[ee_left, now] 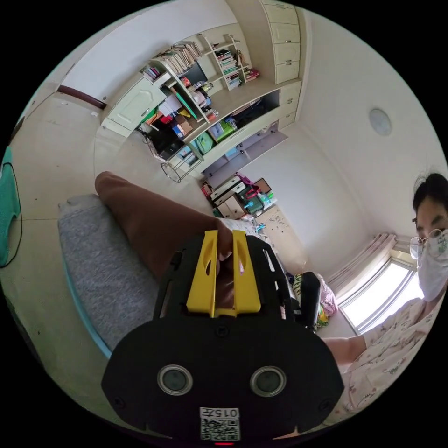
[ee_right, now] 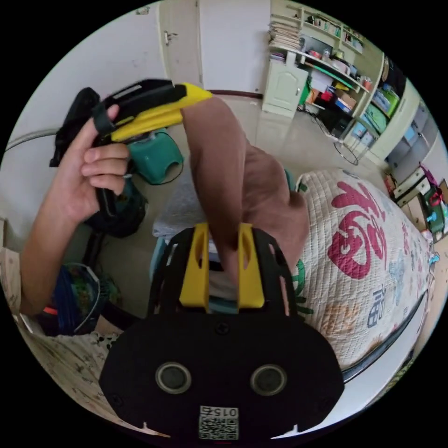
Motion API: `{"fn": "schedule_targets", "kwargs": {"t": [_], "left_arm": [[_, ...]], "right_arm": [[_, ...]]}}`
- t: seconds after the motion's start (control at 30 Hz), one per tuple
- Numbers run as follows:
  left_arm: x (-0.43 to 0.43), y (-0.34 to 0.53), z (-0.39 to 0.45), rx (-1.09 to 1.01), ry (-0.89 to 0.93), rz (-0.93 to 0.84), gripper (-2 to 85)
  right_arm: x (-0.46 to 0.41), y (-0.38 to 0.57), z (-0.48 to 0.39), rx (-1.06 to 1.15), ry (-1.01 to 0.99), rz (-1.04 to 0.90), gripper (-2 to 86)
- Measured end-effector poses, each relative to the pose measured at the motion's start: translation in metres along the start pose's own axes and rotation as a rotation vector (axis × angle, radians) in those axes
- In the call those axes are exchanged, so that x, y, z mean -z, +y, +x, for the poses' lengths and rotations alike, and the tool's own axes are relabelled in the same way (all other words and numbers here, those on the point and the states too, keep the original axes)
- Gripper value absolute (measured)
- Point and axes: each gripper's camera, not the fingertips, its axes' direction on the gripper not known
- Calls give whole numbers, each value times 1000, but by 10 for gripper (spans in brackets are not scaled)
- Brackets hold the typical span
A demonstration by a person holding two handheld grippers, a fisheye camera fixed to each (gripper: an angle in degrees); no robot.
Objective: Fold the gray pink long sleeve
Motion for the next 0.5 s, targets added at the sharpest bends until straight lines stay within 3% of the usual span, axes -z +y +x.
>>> {"fn": "schedule_targets", "kwargs": {"t": [0.17,0.3,0.4,0.5], "left_arm": [[4,48,-4,-131,-126,-20,106],[-28,95,-18,-126,-285,-150,156],[-46,102,1,-258,-459,-75,145],[-70,90,15,-340,-545,-132,154]], "right_arm": [[45,17,81,-294,-284,145,34],[91,12,82,-217,-270,221,29],[129,7,78,-181,-279,276,27],[182,6,91,-192,-287,365,26]]}}
